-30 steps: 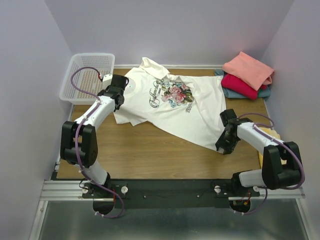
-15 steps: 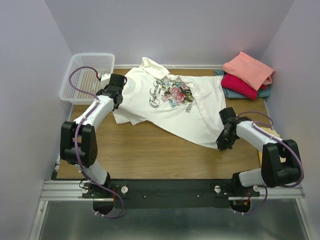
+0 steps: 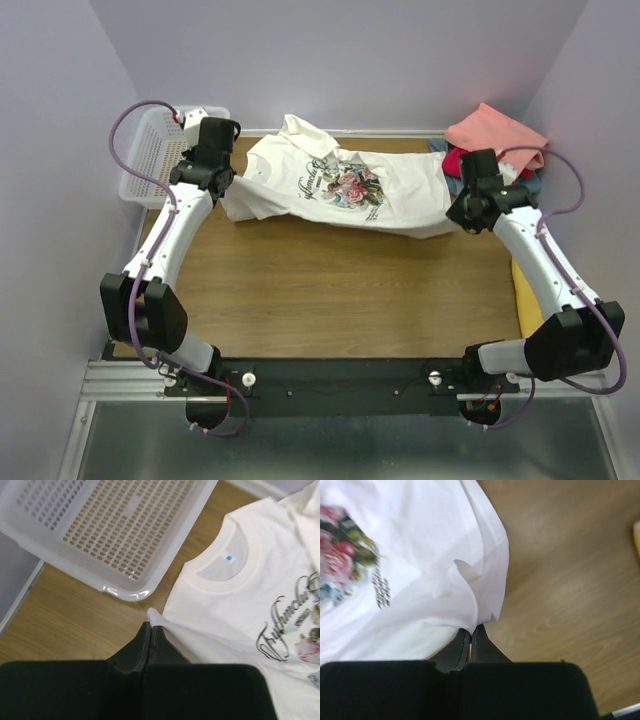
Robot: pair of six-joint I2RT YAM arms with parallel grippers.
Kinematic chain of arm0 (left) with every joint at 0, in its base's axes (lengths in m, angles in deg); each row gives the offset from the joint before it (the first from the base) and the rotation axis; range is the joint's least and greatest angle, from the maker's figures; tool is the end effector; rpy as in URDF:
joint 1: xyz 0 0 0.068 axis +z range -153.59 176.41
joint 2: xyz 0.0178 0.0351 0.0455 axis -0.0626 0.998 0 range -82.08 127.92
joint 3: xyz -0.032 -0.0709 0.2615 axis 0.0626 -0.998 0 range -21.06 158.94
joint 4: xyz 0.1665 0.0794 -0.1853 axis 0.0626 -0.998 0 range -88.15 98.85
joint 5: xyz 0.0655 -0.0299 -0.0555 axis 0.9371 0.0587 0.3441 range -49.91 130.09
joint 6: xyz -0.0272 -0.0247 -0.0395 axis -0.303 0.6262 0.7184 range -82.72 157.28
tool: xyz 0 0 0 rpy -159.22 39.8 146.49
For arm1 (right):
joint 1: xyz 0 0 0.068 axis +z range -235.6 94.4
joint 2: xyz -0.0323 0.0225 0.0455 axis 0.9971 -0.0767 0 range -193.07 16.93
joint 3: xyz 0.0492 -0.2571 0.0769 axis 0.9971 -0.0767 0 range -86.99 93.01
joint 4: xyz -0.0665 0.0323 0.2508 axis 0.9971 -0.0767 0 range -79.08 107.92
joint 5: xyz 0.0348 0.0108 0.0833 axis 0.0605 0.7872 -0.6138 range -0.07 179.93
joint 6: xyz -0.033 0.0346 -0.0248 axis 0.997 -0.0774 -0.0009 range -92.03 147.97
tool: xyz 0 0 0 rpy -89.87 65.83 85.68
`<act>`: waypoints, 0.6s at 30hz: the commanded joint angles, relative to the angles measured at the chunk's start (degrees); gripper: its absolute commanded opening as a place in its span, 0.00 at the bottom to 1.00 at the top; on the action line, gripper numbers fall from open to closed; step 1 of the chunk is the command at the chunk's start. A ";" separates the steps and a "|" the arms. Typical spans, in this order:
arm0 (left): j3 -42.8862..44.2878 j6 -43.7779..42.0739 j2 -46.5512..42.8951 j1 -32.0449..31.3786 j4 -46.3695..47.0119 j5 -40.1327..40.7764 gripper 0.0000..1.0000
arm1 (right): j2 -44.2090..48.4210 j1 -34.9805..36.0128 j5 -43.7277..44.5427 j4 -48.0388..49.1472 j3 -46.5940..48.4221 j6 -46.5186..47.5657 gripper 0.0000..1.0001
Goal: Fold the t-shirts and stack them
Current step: Flatten the tshirt out
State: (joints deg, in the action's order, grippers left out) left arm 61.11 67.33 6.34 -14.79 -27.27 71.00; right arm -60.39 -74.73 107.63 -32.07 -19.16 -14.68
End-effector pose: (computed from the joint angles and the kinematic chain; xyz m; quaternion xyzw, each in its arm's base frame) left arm 0.3371 -0.0481 0.3399 -0.2505 0.8522 0.0912 0.4502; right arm 0.2656 0.0401 0.2970 0.2999 0.9058 -0.0154 0.2990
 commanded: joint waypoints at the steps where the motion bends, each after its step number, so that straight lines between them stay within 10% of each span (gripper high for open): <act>1: 7.12 -4.89 -6.32 0.57 1.75 -3.40 0.00 | -1.69 -0.24 8.05 -4.14 15.87 6.95 0.01; 18: 26.20 -12.90 -12.92 0.57 16.51 -9.12 0.00 | -14.35 -1.47 13.16 -4.41 59.15 22.52 0.01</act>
State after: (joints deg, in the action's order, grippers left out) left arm 84.56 57.34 -2.95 -14.79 -18.18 63.53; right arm -73.72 -75.65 117.79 -35.88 32.64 2.60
